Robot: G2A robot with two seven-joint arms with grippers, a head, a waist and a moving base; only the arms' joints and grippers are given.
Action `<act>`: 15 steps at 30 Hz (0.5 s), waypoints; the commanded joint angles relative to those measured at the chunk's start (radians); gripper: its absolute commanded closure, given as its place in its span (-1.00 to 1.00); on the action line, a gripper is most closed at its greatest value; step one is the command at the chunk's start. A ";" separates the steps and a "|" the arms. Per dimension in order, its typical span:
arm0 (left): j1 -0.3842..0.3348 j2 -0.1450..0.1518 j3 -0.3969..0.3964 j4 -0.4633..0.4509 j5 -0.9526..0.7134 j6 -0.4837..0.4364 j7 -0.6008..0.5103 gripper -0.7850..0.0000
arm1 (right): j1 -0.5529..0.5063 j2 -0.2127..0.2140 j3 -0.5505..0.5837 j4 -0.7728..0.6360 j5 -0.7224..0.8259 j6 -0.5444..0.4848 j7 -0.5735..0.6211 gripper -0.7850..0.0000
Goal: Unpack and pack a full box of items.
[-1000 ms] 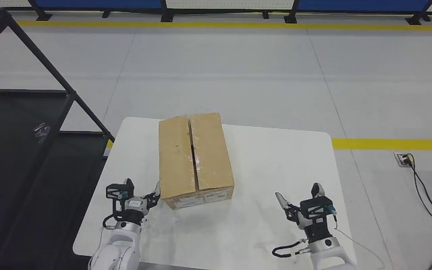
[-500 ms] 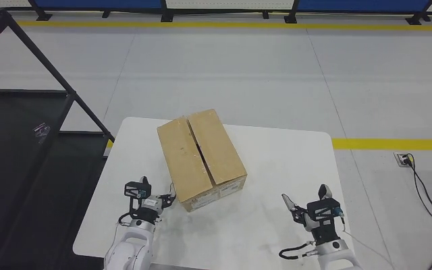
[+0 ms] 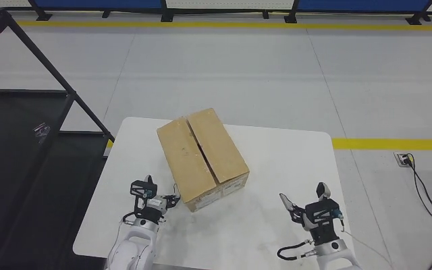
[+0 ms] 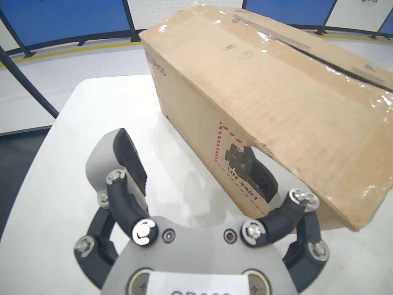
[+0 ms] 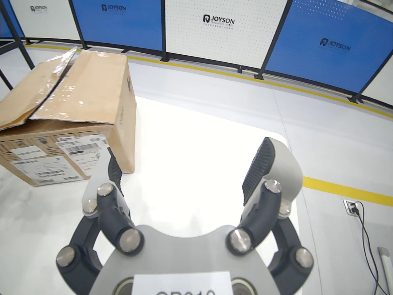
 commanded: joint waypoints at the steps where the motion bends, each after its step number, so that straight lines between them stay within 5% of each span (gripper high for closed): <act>1: -0.005 -0.002 0.014 -0.002 0.014 -0.010 -0.009 -1.00 | 0.005 -0.001 -0.009 0.004 -0.010 -0.009 -0.001 -1.00; 15: -0.059 -0.017 0.105 0.026 0.115 -0.041 -0.042 -1.00 | 0.024 -0.002 -0.029 0.023 -0.051 -0.073 -0.019 -1.00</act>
